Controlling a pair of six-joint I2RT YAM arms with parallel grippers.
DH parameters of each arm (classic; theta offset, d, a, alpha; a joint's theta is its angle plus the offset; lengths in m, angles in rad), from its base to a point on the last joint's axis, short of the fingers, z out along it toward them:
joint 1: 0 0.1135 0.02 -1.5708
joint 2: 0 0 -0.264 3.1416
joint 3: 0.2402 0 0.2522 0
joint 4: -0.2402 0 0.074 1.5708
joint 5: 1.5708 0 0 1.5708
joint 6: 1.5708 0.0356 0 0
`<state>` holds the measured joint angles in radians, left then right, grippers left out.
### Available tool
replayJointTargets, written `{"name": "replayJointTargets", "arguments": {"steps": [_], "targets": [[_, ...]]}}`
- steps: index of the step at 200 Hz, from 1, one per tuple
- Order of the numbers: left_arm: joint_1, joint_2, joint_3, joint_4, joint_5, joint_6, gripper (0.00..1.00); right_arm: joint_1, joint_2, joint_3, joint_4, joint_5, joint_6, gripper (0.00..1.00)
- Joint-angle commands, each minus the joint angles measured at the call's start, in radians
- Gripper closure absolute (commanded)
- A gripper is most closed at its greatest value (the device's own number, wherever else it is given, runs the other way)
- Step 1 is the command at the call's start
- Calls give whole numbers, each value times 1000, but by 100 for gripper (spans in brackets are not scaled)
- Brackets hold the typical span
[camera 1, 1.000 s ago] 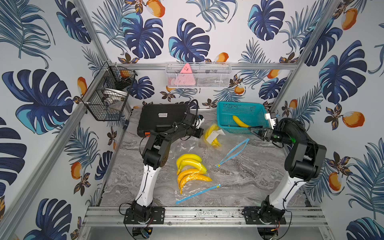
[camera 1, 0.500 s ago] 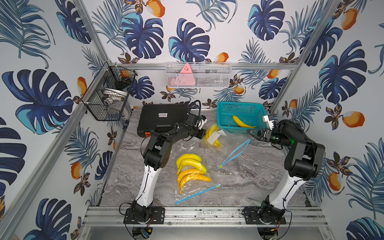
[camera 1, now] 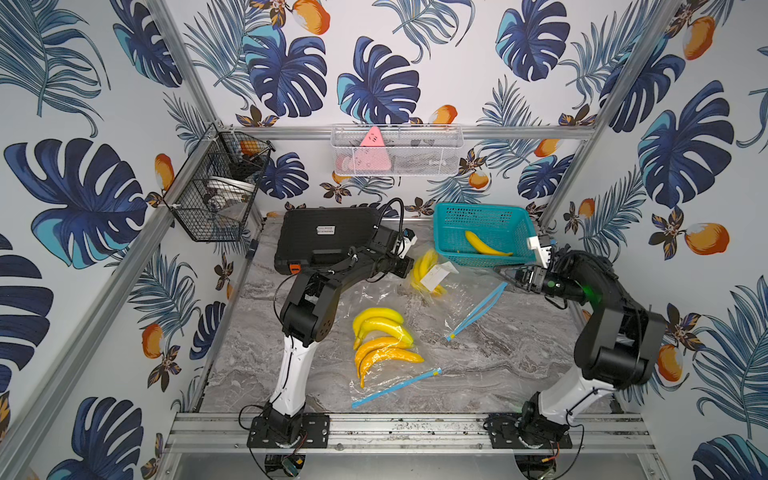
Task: Open the zip-top bag and take out the banana
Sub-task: Pick up the banana from the zipper food storage bag.
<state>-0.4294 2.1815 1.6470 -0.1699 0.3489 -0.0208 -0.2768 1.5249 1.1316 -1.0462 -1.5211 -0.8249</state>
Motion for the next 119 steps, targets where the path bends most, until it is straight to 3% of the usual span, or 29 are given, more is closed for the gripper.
{"name": "replayJointTargets", "arguments": {"steps": [1, 14, 30, 48, 59, 75, 105, 119], "targets": [[-2, -19, -9, 26, -14, 33, 100, 57, -289, -160, 835, 170, 738, 0], [-7, -13, -6, 29, -19, 32, 100, 60, -391, -228, 992, 281, 886, 0], [-23, 7, 23, -8, -24, 48, 100, 58, -402, -262, 1039, 518, 1012, 0], [-38, 6, 22, -6, -37, 59, 100, 47, -258, -158, 864, 698, 1050, 0], [-40, 4, 24, -10, -43, 59, 100, 41, -153, -81, 753, 741, 1053, 0], [-39, -2, 16, -2, -51, 56, 100, 40, -101, -75, 800, 834, 1190, 0], [-40, -17, -19, 26, -58, 51, 100, 46, -215, -243, 1038, 902, 1284, 0], [-39, -18, -34, 41, -65, 49, 100, 48, -271, -296, 1026, 998, 1306, 0]]}}
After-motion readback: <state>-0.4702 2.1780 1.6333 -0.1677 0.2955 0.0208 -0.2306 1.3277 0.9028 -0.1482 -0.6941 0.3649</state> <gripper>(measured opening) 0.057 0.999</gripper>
